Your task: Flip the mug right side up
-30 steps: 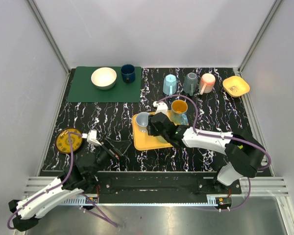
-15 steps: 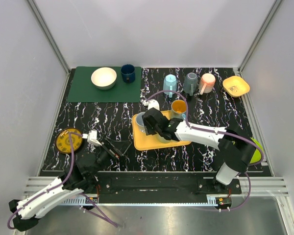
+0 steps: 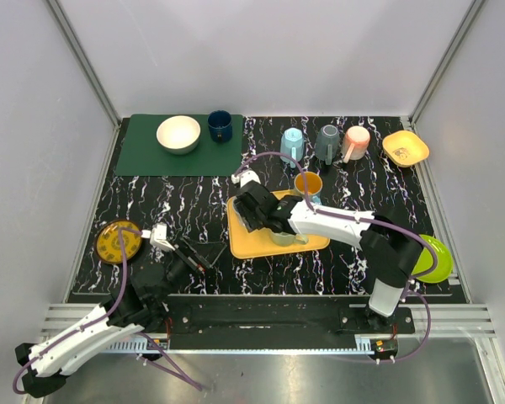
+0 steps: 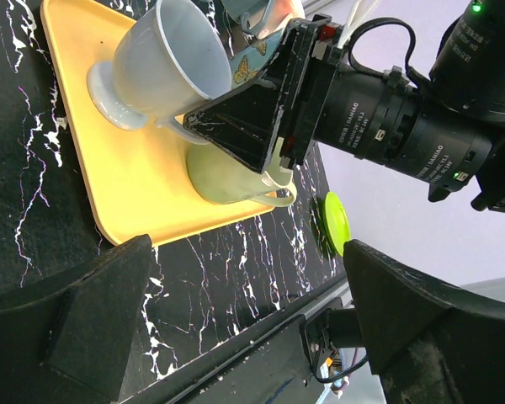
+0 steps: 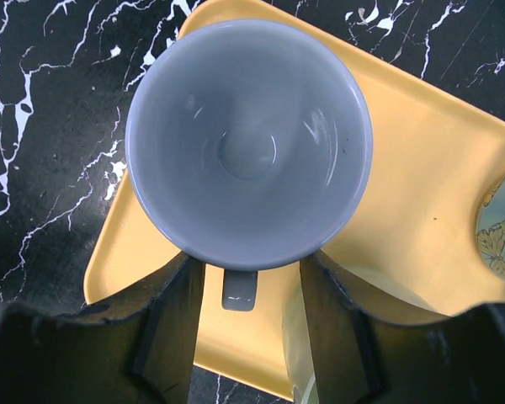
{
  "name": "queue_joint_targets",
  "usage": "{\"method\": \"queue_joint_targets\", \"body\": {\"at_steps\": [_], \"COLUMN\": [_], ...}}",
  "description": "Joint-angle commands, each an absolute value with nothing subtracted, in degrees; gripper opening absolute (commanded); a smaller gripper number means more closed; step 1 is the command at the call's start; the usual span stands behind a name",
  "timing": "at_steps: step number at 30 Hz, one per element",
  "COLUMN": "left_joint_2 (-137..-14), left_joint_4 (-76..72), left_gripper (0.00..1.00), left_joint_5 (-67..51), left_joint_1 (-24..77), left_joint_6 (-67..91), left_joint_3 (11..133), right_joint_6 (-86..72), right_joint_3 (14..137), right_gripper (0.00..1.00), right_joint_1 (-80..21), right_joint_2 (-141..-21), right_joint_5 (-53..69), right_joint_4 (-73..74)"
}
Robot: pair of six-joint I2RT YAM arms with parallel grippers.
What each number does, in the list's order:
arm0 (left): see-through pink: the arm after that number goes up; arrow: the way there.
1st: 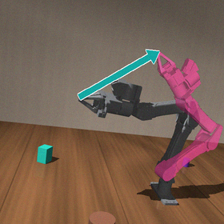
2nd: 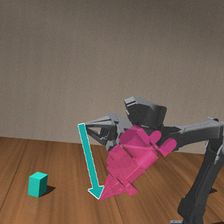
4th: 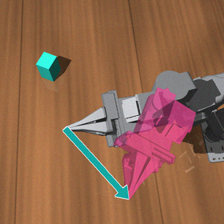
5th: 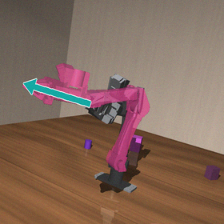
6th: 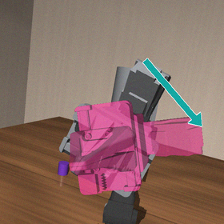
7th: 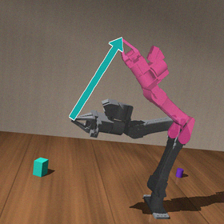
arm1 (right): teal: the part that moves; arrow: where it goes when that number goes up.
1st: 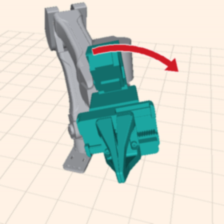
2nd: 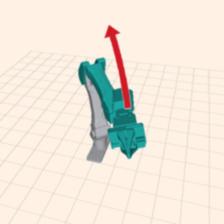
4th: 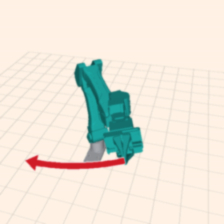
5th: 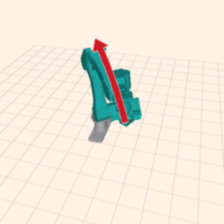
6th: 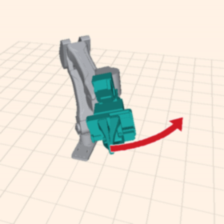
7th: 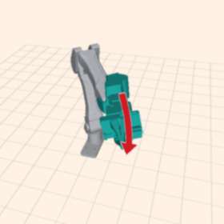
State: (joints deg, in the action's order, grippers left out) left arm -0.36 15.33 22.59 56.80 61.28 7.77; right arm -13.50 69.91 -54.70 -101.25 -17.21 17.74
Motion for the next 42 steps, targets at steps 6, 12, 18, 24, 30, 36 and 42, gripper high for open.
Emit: {"method": "queue_joint_targets", "body": {"at_steps": [6,12,18,24,30,36,42], "left_joint_2": [6.5,6.42,6.24,6.33,6.5,6.59,6.5], "left_joint_4": [13.01,12.92,12.48,12.31,12.39,12.39,12.48], "left_gripper": [0.99,0.99,0.99,0.99,0.99,0.99,0.99], "left_joint_5": [23.55,23.55,23.47,23.29,23.2,23.29,23.55], "left_joint_1": [56.78,56.78,56.78,56.78,56.78,56.78,56.78], "left_joint_6": [60.82,60.91,61.0,61.17,61.35,61.44,61.26], "left_joint_3": [7.56,7.56,7.3,7.03,6.77,6.68,6.68], "right_joint_6": [-10.28,-10.28,-10.11,-9.67,-9.58,-9.84,-11.25], "right_joint_3": [73.3,73.56,74.18,75.41,75.67,75.85,76.2], "right_gripper": [0.42,0.3,0.49,0.49,0.41,0.17,0.0], "right_joint_1": [-54.05,-54.14,-54.05,-54.05,-54.05,-54.05,-53.96], "right_joint_2": [-103.01,-102.83,-101.95,-101.69,-102.39,-102.92,-102.05], "right_joint_5": [-16.61,-16.17,-16.26,-16.26,-16.17,-16.26,-16.44], "right_joint_4": [18.63,18.28,18.9,19.86,20.13,20.04,20.83]}}
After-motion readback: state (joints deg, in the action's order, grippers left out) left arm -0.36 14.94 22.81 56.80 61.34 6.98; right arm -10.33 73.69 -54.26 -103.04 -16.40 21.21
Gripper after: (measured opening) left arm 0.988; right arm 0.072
